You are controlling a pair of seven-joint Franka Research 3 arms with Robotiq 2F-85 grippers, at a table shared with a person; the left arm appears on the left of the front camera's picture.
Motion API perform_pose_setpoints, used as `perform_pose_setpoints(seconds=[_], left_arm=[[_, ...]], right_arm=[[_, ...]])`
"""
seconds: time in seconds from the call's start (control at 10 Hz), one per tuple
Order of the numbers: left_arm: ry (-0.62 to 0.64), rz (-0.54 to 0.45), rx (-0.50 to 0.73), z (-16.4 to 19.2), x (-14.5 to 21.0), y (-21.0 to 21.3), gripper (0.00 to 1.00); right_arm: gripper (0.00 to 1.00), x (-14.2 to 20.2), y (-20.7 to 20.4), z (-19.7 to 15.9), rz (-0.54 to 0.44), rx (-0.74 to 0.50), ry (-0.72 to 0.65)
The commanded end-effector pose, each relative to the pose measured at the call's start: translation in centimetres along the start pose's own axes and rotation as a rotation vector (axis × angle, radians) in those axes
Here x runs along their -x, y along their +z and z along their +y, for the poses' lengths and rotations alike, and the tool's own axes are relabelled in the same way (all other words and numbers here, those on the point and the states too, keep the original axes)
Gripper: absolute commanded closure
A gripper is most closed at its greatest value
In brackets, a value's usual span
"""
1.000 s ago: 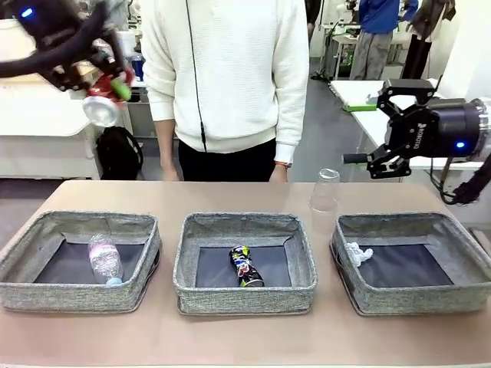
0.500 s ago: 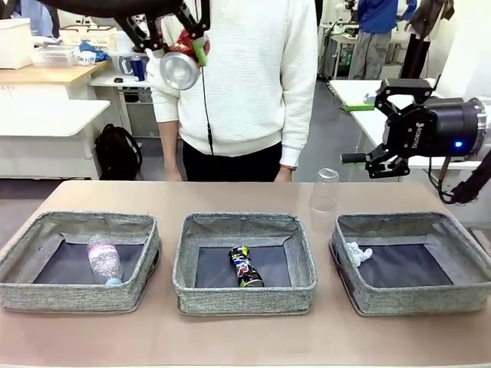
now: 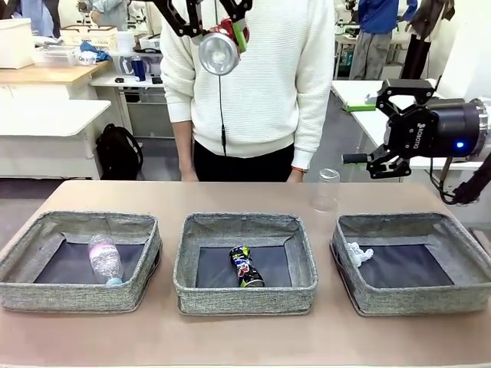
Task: Sort the waste into the appropriate baskets.
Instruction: Pick up the waste item pointed out by the person.
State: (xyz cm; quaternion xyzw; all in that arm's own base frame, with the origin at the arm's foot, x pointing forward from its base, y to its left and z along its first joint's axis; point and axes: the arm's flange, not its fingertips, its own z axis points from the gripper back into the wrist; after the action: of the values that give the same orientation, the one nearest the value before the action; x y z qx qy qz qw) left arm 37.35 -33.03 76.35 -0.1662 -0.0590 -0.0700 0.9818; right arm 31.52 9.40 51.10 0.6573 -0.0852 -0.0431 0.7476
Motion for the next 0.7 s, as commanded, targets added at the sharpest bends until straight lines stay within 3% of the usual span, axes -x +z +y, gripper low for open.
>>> perform_pose_setpoints(seconds=[0.0, 0.6], left_arm=[[0.004, -0.026, -0.023, 0.81, 0.52, 0.24, 0.56], [0.004, -0.026, -0.023, 0.81, 0.52, 0.24, 0.56]], right_arm=[[0.00, -0.09, -0.03, 0.32, 0.005, -0.001, -0.009], [0.00, -0.09, -0.03, 0.32, 0.005, -0.001, -0.009]])
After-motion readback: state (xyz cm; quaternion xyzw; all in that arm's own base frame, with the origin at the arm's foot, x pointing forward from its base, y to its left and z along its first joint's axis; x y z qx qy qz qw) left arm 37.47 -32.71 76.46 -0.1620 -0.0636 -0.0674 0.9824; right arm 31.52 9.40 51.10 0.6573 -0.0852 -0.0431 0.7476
